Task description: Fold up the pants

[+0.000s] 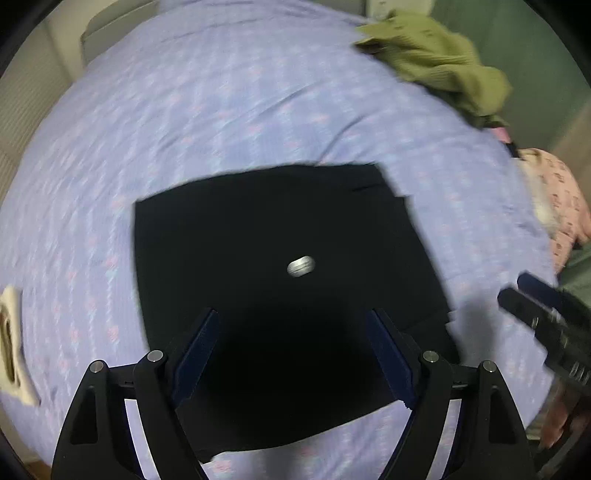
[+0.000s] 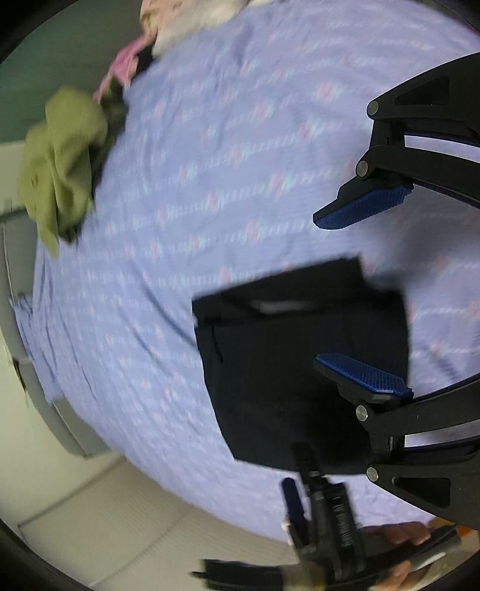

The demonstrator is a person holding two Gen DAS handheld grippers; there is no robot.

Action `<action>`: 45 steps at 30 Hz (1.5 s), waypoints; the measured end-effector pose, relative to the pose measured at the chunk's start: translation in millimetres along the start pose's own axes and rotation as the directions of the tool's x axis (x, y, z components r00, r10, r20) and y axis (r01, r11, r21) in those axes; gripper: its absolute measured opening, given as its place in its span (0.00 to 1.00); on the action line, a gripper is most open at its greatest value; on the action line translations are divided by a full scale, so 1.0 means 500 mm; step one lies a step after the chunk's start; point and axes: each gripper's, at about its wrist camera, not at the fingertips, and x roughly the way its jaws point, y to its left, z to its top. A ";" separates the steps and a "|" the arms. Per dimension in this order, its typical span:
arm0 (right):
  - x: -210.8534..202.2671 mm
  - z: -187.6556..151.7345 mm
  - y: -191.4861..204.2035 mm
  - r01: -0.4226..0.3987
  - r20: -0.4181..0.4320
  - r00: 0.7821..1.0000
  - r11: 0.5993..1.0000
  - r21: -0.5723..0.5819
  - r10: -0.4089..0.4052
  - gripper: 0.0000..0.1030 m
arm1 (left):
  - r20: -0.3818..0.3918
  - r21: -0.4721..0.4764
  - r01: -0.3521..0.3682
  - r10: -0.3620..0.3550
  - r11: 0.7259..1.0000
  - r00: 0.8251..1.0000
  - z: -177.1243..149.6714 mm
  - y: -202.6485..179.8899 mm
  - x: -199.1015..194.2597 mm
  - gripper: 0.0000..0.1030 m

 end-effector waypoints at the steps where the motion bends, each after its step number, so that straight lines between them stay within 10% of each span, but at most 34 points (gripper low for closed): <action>1: 0.018 0.005 0.005 -0.020 -0.012 1.000 1.000 -0.003 0.020 0.63 | -0.012 -0.017 -0.011 0.010 1.000 1.000 -0.007 0.017 0.008 0.79; 15: 0.232 0.025 0.033 -0.098 -0.183 0.977 0.992 0.076 0.110 0.40 | -0.091 -0.120 -0.016 0.005 0.993 0.996 -0.053 0.066 0.088 0.79; 19: 0.189 0.034 0.040 -0.092 -0.142 0.985 0.994 0.064 0.100 0.14 | -0.082 -0.126 -0.009 -0.002 0.992 0.997 -0.050 0.072 0.080 0.79; 22: 0.134 0.040 0.042 -0.186 -0.065 0.979 0.979 0.082 0.191 0.13 | -0.076 -0.131 0.006 -0.016 0.991 0.997 -0.050 0.073 0.077 0.79; 34: 0.229 0.039 0.030 -0.230 -0.199 0.942 0.953 0.199 0.269 0.14 | -0.081 -0.119 0.007 -0.016 0.993 0.997 -0.036 0.064 0.080 0.79; 45: 0.198 0.118 -0.013 0.006 -0.122 0.993 0.999 0.053 0.000 0.04 | -0.107 -0.112 0.003 -0.015 0.994 0.994 -0.049 0.040 0.093 0.79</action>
